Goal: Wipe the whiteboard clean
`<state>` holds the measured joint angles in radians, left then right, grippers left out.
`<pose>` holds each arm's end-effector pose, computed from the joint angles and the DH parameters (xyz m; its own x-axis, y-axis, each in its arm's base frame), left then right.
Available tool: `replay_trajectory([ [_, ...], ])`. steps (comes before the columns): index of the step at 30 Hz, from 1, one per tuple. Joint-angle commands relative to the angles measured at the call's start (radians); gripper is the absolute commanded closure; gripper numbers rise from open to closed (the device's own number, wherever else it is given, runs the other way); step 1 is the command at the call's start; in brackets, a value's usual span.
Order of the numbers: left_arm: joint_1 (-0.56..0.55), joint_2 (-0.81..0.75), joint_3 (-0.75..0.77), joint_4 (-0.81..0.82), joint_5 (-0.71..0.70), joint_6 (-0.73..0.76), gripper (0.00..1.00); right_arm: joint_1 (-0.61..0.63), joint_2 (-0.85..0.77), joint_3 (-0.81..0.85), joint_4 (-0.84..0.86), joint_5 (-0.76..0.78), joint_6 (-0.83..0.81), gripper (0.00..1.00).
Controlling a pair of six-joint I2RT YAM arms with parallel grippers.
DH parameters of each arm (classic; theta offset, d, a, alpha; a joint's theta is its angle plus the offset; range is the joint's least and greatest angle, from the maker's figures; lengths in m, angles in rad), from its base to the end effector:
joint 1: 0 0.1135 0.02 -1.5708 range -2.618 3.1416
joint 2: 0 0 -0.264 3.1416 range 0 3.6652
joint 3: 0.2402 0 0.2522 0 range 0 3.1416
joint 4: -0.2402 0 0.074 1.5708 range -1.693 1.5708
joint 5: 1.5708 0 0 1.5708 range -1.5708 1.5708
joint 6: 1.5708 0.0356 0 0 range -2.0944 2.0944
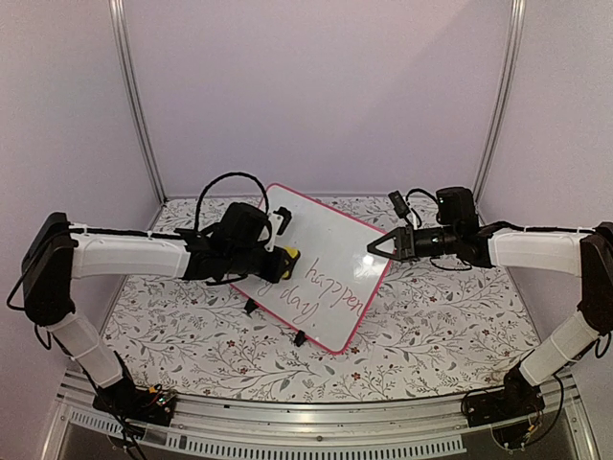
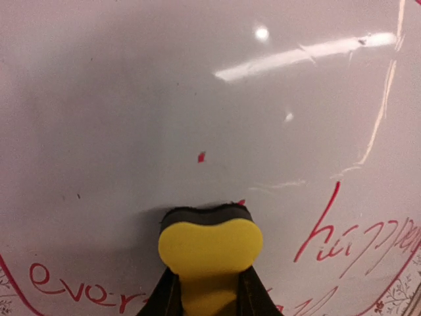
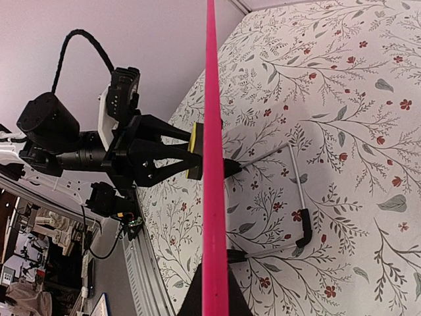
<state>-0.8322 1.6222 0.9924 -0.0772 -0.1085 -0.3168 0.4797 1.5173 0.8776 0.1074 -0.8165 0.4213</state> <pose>0.2385 -0.2562 0.2103 -0.6273 0.2289 -0.7444 0.5096 0.8434 -0.1700 0.2746 0.1721 0.2291 -0.7679 -0.0838 -0.6350 -0.6126 0.3857 0.6899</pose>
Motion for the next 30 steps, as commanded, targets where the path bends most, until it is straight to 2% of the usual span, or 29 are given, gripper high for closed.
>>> replay_trajectory([
  [1, -0.004, 0.064, 0.113, 0.028, -0.053, 0.071, 1.00, 0.068, 0.058, -0.055, -0.194, 0.017, -0.099, 1.00],
  [5, 0.016, 0.091, 0.170, 0.002, -0.100, 0.093, 1.00, 0.068, 0.057, -0.054, -0.195, 0.017, -0.099, 1.00],
  [9, 0.019, 0.087, 0.163, -0.007, -0.079, 0.094, 1.00, 0.069, 0.058, -0.054, -0.196, 0.016, -0.102, 1.00],
  [21, -0.045, 0.028, -0.066, -0.019, -0.081, 0.032, 1.00, 0.069, 0.049, -0.005, -0.226, -0.026, -0.079, 1.00],
  [30, -0.098, -0.008, -0.153, -0.033, -0.053, -0.008, 1.00, 0.068, 0.052, 0.036, -0.278, -0.013, -0.092, 1.00],
])
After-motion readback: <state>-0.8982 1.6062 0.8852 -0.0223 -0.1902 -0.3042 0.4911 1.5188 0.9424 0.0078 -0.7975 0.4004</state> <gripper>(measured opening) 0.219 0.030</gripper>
